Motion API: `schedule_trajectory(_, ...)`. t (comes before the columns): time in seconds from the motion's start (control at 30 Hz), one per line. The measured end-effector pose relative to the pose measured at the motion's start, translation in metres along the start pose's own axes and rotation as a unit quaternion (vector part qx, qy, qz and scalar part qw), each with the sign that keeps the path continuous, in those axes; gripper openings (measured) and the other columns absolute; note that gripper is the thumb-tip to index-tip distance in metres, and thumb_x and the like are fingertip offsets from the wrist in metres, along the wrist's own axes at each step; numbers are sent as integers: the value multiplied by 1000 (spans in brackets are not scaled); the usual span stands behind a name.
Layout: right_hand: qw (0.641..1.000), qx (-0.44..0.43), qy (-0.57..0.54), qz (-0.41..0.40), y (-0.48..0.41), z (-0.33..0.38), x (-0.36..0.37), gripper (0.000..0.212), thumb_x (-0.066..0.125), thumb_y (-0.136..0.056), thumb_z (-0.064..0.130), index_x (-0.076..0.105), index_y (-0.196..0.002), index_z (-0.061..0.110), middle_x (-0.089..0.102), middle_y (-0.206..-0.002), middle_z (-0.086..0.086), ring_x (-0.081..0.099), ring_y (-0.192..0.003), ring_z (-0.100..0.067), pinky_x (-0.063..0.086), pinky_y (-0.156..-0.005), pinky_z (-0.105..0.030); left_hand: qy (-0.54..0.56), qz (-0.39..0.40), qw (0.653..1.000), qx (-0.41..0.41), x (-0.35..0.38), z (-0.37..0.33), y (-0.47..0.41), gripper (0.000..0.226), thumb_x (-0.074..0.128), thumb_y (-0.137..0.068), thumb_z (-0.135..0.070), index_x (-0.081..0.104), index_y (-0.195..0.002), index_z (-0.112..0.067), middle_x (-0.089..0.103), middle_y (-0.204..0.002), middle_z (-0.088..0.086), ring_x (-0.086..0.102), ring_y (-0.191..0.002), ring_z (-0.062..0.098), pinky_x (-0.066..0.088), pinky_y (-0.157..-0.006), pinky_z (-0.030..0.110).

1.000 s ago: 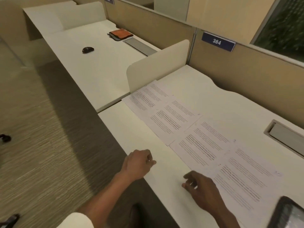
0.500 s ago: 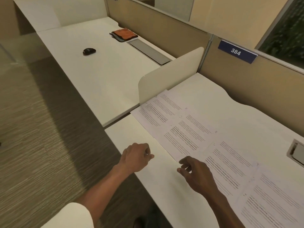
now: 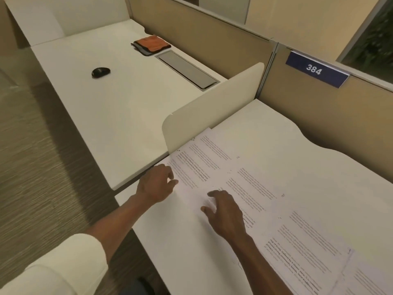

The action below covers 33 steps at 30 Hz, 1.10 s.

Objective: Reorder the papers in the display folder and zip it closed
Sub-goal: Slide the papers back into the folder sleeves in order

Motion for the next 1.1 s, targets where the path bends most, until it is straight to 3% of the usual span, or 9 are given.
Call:
schedule_trajectory(0.13, 999, -13, 31, -9, -26, 12, 4, 63, 67, -96, 51, 46, -149, 23, 44, -153, 3, 43, -138, -21, 52, -98, -43, -45, -14, 998, 52, 3, -12, -37, 33, 72, -98, -42, 64, -119, -18, 63, -127, -1, 61, -116, 22, 51, -86, 37)
schedule_trajectory(0.27, 998, -6, 67, -10, -44, 31, 16, 76, 64, -97, 56, 39, -157, 16, 30, -168, -11, 31, -152, -32, 38, -116, -48, -109, -1, 992, 63, 8, -25, -67, 52, 69, -99, -46, 56, -136, -13, 60, -133, 6, 59, -120, 25, 55, -91, 41)
schedule_trajectory(0.4, 995, 16, 102, 9, -56, 47, 26, 94, 52, -100, 65, 9, -168, 16, 1, -175, -11, 8, -162, -30, 19, -126, -50, -159, 3, 987, 8, 11, -32, -82, 65, 63, -98, -59, 52, -137, -9, 64, -127, 9, 63, -113, 26, 54, -86, 38)
schedule_trajectory(0.5, 995, 50, 85, 12, -54, 54, 32, 103, 48, -100, 68, -17, -165, 22, -15, -174, -11, -3, -162, -30, 12, -128, -49, -219, 17, 975, 30, 18, -30, -88, 74, 63, -93, -69, 52, -134, -8, 66, -122, 9, 65, -107, 24, 52, -81, 35)
schedule_trajectory(0.57, 994, 73, 79, -1, -52, 54, 35, 106, 48, -99, 70, -23, -163, 24, -21, -173, -10, -8, -162, -28, 10, -129, -46, -235, 22, 970, 49, 24, -28, -94, 79, 63, -90, -74, 52, -133, -9, 66, -121, 9, 65, -106, 24, 54, -84, 35)
schedule_trajectory(0.73, 990, 98, 99, -19, -45, 54, 41, 106, 49, -98, 70, -19, -165, 22, -17, -174, -8, -12, -162, -25, 6, -129, -42, -200, 47, 977, 50, 28, -21, -102, 92, 66, -82, -82, 49, -132, -8, 63, -123, 9, 66, -107, 27, 52, -86, 36)
schedule_trajectory(0.93, 987, 130, 82, -43, -46, 50, 50, 99, 46, -99, 70, -8, -167, 24, -14, -175, 1, -13, -161, -18, -4, -124, -34, -209, 71, 973, 64, 18, -24, -110, 104, 71, -68, -89, 47, -128, -8, 63, -118, 8, 67, -102, 22, 48, -71, 32)
schedule_trajectory(1.1, 985, 139, 64, -85, -47, 45, 54, 93, 45, -98, 71, 4, -168, 25, -1, -176, 4, -2, -162, -16, 5, -128, -39, -243, 82, 963, 88, 13, -32, -115, 105, 73, -68, -88, 48, -130, -7, 60, -117, 6, 67, -100, 19, 43, -60, 30)
Point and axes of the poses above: each hand's wrist, its own y-axis away from the middle knuckle, its own x-axis out of the palm, z = x × y, the point moved 3 cm from there along -y, towards the middle knuckle
